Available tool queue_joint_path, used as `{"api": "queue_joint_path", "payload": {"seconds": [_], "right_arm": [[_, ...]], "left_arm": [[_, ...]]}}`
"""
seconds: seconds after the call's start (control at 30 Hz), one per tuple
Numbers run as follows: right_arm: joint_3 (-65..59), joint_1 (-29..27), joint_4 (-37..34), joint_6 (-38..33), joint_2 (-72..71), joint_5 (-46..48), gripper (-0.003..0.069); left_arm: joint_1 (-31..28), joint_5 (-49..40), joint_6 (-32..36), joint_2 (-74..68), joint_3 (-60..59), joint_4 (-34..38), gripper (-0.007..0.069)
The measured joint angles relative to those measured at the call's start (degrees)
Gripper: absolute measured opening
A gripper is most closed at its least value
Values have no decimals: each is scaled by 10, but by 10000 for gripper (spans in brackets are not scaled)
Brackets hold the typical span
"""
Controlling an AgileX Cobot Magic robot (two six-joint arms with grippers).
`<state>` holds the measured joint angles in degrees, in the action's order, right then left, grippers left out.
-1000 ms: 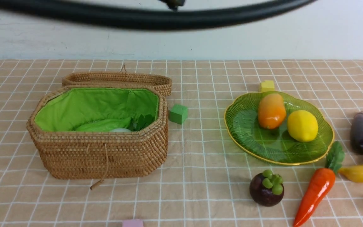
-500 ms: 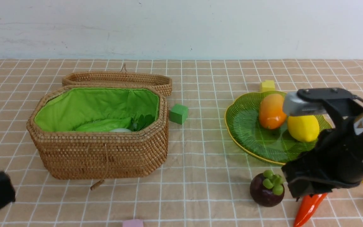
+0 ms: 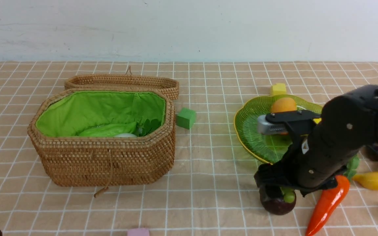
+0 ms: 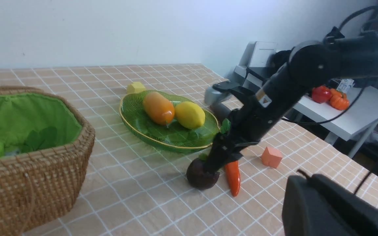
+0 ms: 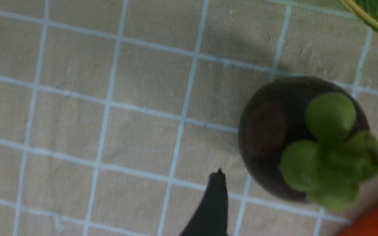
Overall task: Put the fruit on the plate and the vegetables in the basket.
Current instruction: Use the right arm to grab a mangosteen and put it into the right plate
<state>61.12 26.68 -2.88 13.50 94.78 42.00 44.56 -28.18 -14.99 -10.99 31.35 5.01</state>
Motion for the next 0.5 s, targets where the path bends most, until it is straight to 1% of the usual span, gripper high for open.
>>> {"api": "queue_joint_path", "payload": {"seconds": [0.13,0.23,0.3,0.37,0.5], "right_arm": [[23,0,11,0,68,-19,657],[34,0,14,0,90,-22,626],[39,0,12,1,96,-21,586],[42,0,7,1,97,-16,582],[46,1,-36,-16,88,28,582]], "left_arm": [[0,-11,0,-5,-1,21,-13],[0,-14,0,-5,-1,24,-13],[0,-19,0,-5,-1,25,-13],[0,-20,0,-5,-1,25,-13],[0,-21,6,-5,-1,27,-13]]}}
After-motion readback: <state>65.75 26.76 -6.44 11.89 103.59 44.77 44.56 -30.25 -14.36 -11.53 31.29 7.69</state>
